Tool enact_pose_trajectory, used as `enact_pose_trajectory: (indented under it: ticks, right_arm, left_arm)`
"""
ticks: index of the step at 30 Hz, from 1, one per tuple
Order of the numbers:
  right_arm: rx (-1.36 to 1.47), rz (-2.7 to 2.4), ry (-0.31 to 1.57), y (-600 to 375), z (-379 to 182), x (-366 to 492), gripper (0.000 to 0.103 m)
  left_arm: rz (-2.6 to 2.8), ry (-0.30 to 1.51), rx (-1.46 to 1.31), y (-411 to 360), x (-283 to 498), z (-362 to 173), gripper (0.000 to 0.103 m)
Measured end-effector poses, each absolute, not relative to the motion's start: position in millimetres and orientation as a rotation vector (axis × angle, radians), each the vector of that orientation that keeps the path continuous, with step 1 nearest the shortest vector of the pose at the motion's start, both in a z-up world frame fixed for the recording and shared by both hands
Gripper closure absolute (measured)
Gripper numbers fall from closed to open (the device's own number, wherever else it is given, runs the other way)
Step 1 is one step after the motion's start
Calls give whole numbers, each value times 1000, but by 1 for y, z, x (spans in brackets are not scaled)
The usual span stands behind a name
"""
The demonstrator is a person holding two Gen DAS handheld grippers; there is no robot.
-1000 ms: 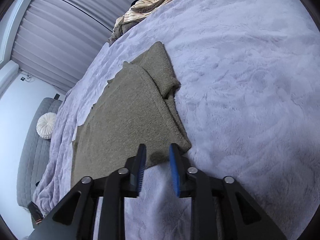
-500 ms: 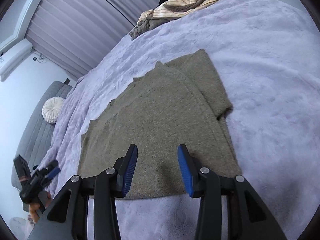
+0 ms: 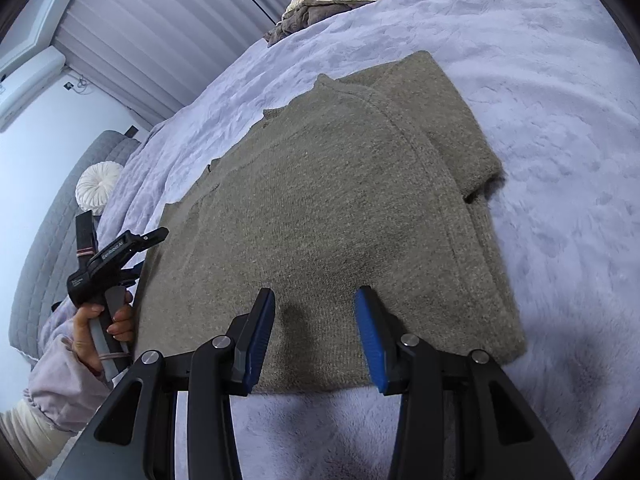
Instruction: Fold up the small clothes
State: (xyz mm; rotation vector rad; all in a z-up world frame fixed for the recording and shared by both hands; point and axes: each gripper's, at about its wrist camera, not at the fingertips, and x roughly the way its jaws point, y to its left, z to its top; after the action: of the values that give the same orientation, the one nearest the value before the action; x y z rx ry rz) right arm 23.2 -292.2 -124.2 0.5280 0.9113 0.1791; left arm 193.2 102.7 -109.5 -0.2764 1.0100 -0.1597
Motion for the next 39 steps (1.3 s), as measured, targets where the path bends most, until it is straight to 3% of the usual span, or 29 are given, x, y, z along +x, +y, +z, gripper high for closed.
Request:
enact_pose_trajectory:
  ticks: [4, 7, 9, 18, 27, 29, 30, 39]
  right_arm:
    - [542, 181, 907, -294, -125, 23, 58]
    - [539, 177, 905, -294, -125, 22, 58]
    - [533, 176, 905, -293, -125, 22, 58]
    - [516, 173, 906, -292, -124, 23, 58]
    - [484, 160, 905, -287, -123, 23, 57]
    - [467, 152, 911, -285, -122, 24, 56]
    - [455, 148, 916, -283, -121, 24, 56]
    - [341, 106, 943, -265, -117, 27, 48]
  left_arm:
    - [-40, 899, -188, 111, 186, -76, 12]
    - [16, 953, -119, 114, 197, -85, 38]
    - [1, 1023, -94, 110, 201, -105, 49]
    - [166, 1037, -77, 133, 201, -113, 49]
    - [99, 1048, -154, 152, 149, -99, 49]
    - [83, 1050, -135, 147, 138, -94, 32]
    - [83, 1037, -128, 145, 130, -91, 18]
    - [26, 1016, -93, 136, 85, -73, 17]
